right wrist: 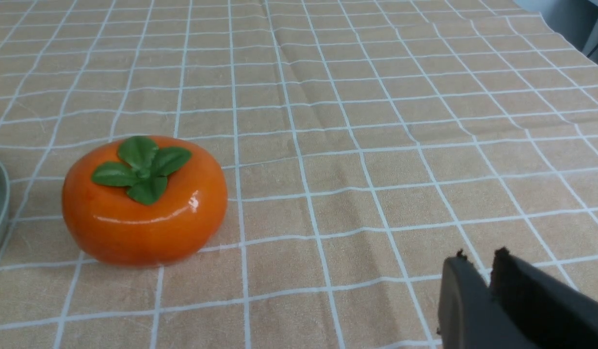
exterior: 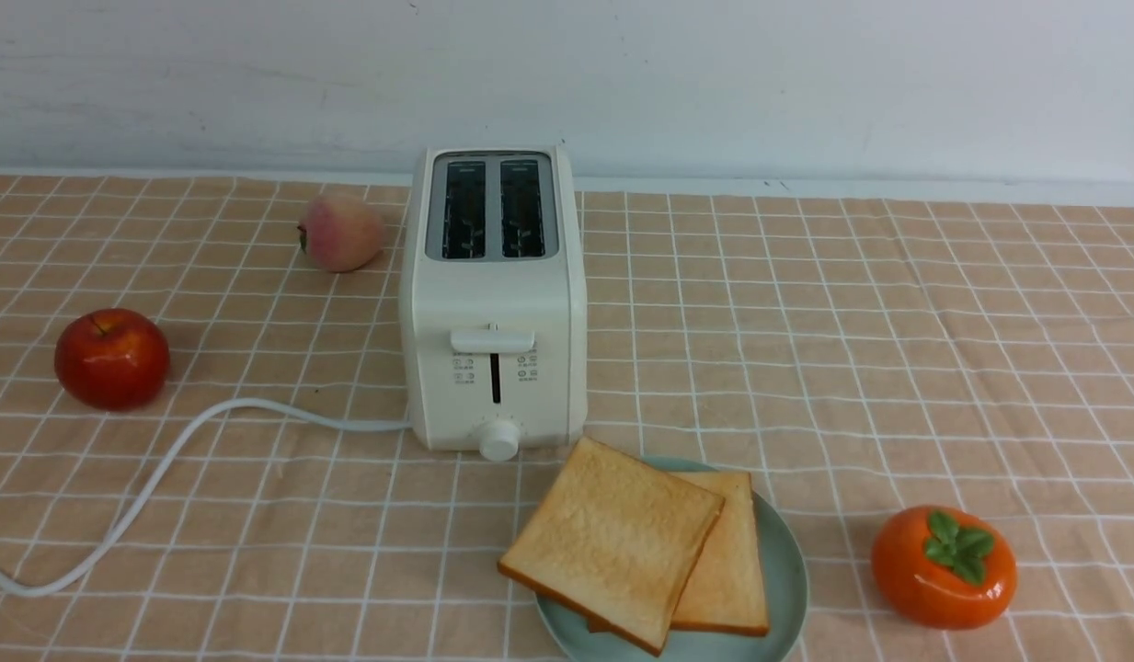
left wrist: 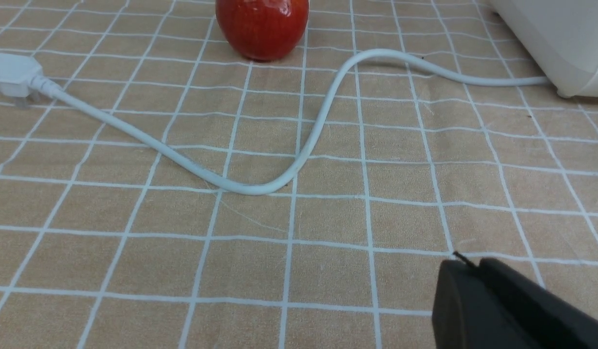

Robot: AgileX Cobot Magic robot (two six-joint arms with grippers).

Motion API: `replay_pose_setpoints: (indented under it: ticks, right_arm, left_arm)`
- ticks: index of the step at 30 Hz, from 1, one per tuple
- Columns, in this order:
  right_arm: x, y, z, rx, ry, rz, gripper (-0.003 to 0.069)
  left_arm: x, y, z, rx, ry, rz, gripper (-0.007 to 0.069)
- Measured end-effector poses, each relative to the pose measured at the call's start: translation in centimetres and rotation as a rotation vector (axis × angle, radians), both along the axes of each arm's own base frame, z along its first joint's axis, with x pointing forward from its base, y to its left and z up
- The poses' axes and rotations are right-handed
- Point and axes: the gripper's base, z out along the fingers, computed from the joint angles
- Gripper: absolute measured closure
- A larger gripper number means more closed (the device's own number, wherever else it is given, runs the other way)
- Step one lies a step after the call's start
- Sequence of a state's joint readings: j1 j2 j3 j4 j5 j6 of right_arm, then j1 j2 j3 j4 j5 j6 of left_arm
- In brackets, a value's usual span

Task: Take toasted bread from bread machine on light coffee tablecloth place on plate.

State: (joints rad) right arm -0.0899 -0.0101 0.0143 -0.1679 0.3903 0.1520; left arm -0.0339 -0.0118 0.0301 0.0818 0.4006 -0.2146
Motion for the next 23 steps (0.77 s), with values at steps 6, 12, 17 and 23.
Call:
replay_pose_setpoints:
  ticks: [6,12,17,23]
  right_arm:
    - [0.00,0.00,0.00,0.000,0.000,0.000,0.0559]
    - [0.00,0.00,0.00,0.000,0.000,0.000,0.0552]
    - [0.00,0.00,0.00,0.000,0.000,0.000,0.0550]
    - [0.00,0.00,0.00,0.000,0.000,0.000,0.0543]
  left_arm:
    - [0.00,0.00,0.00,0.000,0.000,0.000,0.0593]
    - [0.00,0.00,0.00,0.000,0.000,0.000,0.0587]
    - [0.00,0.00,0.00,0.000,0.000,0.000,0.0583]
    - [0.00,0.00,0.00,0.000,0.000,0.000,0.0578]
